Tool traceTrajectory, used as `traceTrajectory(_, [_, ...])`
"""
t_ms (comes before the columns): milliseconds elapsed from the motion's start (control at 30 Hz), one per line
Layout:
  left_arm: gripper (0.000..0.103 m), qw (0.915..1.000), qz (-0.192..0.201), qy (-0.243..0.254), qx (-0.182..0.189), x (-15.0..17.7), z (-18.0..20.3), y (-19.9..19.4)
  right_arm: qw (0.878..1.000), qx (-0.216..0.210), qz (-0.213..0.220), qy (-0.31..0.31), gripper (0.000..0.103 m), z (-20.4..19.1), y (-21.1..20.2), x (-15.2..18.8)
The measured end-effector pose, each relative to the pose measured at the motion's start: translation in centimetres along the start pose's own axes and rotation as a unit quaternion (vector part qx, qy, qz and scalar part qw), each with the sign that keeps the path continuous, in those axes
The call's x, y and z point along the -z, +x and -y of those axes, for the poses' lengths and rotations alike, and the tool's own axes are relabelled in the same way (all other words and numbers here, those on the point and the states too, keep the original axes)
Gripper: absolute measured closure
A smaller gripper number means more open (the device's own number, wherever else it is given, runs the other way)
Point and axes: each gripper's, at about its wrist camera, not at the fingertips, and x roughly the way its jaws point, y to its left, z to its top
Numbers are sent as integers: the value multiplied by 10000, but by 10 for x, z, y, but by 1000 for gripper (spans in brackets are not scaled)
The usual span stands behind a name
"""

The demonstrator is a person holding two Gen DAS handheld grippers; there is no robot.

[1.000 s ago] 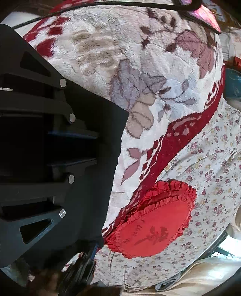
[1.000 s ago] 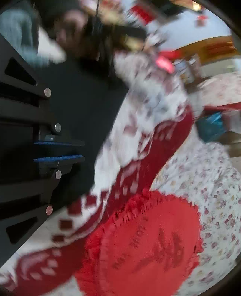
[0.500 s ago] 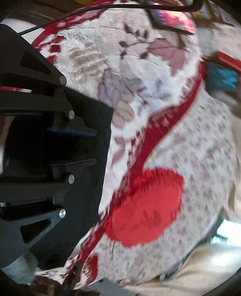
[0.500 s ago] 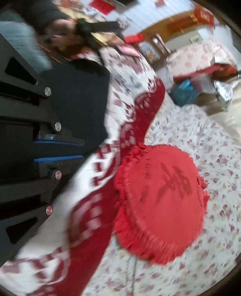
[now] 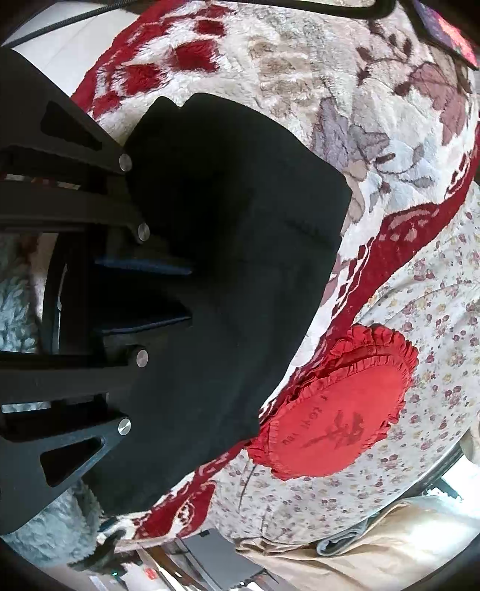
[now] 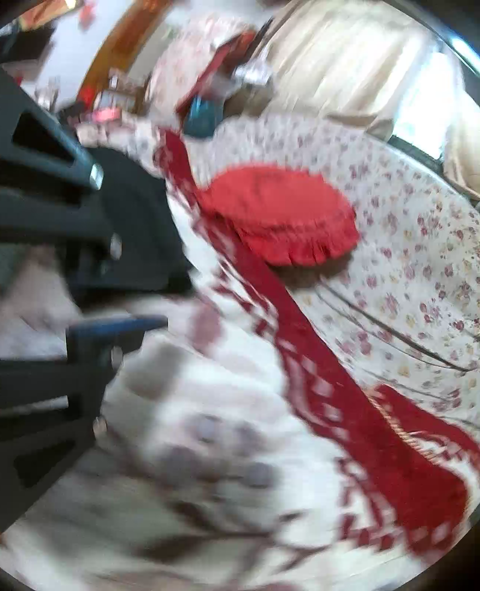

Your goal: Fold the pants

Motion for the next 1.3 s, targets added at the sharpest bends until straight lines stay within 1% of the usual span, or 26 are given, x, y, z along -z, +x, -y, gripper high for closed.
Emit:
traceTrajectory(33, [82, 10000, 8, 0, -19, 0, 1, 1, 9995, -239, -10, 209, 48, 0, -2, 14])
traceTrajectory(100, [82, 10000, 7, 9, -65, -2, 3, 2, 9961, -595, -117, 634, 48, 7, 1, 32])
traceTrajectory(133, [82, 10000, -3, 18, -75, -2, 3, 2, 9938, -672, -199, 859, 48, 13, -1, 36])
traceTrajectory(200, [82, 10000, -12, 0, -55, -2, 1, 3, 9872, -794, -339, 1338, 48, 22, 10, 47])
traceTrajectory(300, [82, 10000, -12, -57, 20, -2, -1, 5, 9826, -911, -369, 1576, 48, 26, 22, 51])
traceTrajectory(400, [82, 9999, 9, -94, 55, -1, -3, 4, 9759, -1239, -395, 1754, 48, 27, 35, 47])
traceTrajectory(467, [82, 9999, 13, -98, 58, -1, -3, 4, 9780, -1224, -377, 1646, 50, 26, 41, 42])
traceTrajectory(533, [82, 9999, 4, -104, 85, -1, -4, 4, 9775, -1238, -239, 1689, 50, 27, 38, 42])
traceTrajectory(567, [82, 9999, 4, -123, 107, -1, -5, 4, 9790, -1228, -196, 1614, 51, 25, 38, 42])
traceTrajectory(600, [82, 9998, 8, -140, 124, -1, -5, 4, 9806, -1191, -165, 1551, 58, 24, 37, 44])
traceTrajectory(633, [82, 9998, 15, -148, 130, -1, -5, 4, 9812, -1142, -131, 1552, 68, 26, 37, 45])
traceTrajectory(667, [82, 9998, 24, -156, 134, -1, -5, 4, 9807, -1091, -83, 1621, 73, 31, 37, 48])
traceTrajectory(700, [82, 9998, 31, -171, 135, 0, -6, 3, 9789, -1113, -40, 1713, 80, 35, 36, 51])
traceTrajectory(733, [82, 9997, 35, -196, 142, 0, -6, 2, 9764, -1170, -1, 1817, 83, 39, 37, 53])
traceTrajectory(800, [82, 9996, 29, -244, 166, 0, -7, 1, 9731, -1238, 42, 1941, 84, 43, 36, 56])
traceTrajectory(933, [82, 9993, -1, -294, 247, -1, -9, -1, 9723, -1228, 40, 1987, 84, 45, 36, 56])
traceTrajectory(1000, [82, 9994, 36, -287, 211, 1, -6, -8, 9708, -1273, 62, 2032, 84, 47, 35, 56])
traceTrajectory(1067, [81, 9997, 164, -86, 179, 5, 2, -17, 9692, -1294, 80, 2094, 84, 49, 35, 57])
traceTrajectory(1133, [81, 9991, 301, 164, 235, 11, 10, -24, 9688, -1279, 75, 2124, 84, 49, 35, 57])
traceTrajectory(1200, [81, 9988, 325, 333, 116, 17, 14, -24, 9671, -1312, 50, 2178, 84, 50, 35, 57])
traceTrajectory(1267, [79, 9994, 216, 279, 44, 19, 9, -15, 9638, -1366, 7, 2289, 84, 53, 35, 57])
traceTrajectory(1300, [79, 9996, 200, 206, 69, 21, 3, -11, 9631, -1353, -24, 2328, 84, 53, 35, 57])
